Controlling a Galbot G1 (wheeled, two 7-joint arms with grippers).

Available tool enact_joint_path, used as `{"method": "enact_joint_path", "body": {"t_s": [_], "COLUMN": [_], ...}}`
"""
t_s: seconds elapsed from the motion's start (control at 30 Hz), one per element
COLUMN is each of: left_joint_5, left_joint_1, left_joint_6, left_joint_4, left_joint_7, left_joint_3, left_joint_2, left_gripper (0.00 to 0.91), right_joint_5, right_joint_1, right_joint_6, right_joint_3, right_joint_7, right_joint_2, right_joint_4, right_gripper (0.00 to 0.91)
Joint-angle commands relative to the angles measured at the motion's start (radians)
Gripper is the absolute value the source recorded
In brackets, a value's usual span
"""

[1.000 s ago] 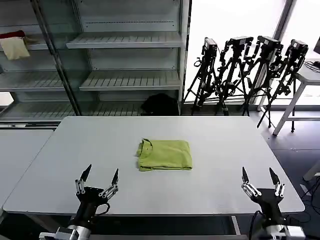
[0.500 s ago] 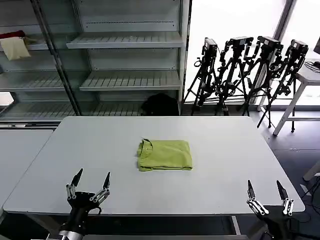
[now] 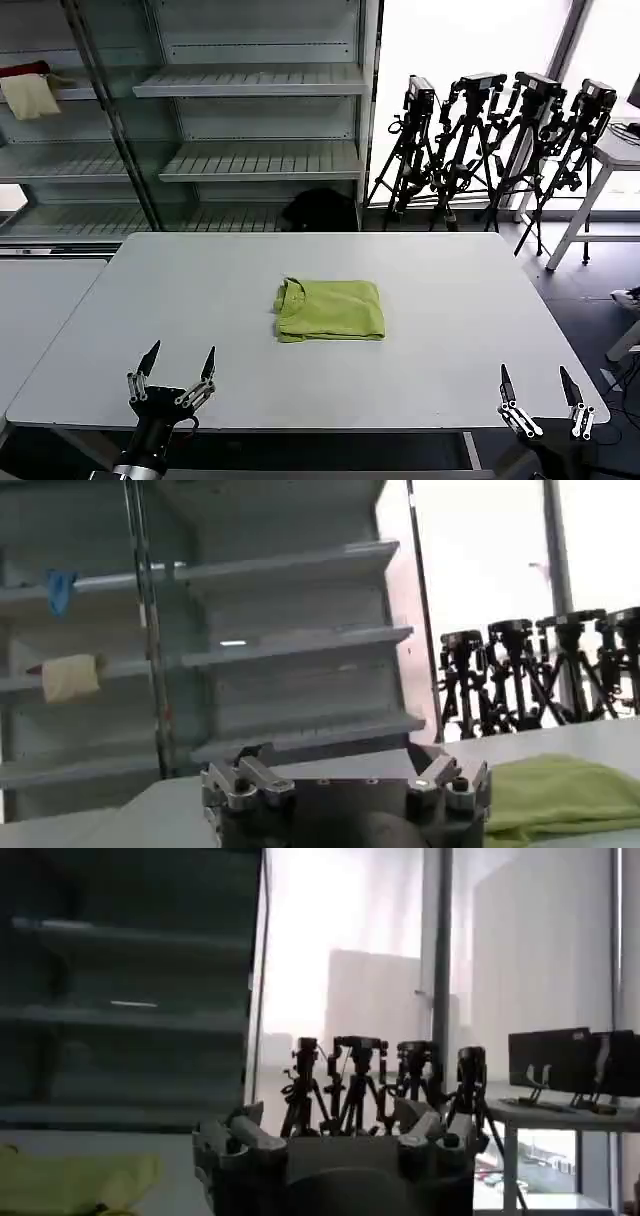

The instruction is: Fold and organize the clothes.

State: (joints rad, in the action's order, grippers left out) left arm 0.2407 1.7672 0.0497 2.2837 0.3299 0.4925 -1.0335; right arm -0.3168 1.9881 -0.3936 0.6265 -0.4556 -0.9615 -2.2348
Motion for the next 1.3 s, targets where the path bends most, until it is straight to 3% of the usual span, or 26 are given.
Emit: {"method": "enact_joint_path", "body": {"t_s": [0.03, 0.5, 1.3], "left_joint_5": [0.007, 0.019, 0.017], "left_joint_1": [0.014, 0.075, 0.114], "left_joint_6": [0.008, 0.01, 0.026], "left_joint_4": [-0.003, 0.004, 0.01], "left_joint_7": [0.002, 0.018, 0.02], "left_joint_3": [0.012, 0.046, 0.051], "left_joint_2": [0.003, 0.003, -0.009], "left_gripper": [0.907, 0.907, 0.907], "right_joint_5": [0.008, 0.007, 0.003], "right_joint_1": [0.012, 0.018, 0.035], "right_joint_6": [-0.019, -0.025, -0.034], "right_joint_3": [-0.005, -0.01, -0.011], "right_joint_7": [-0.002, -0.02, 0.0], "right_joint_2": [-0.004, 0.002, 0.017], "right_joint_4": [0.006, 0.013, 0.013], "right_gripper": [0.907, 0.907, 0.907]}}
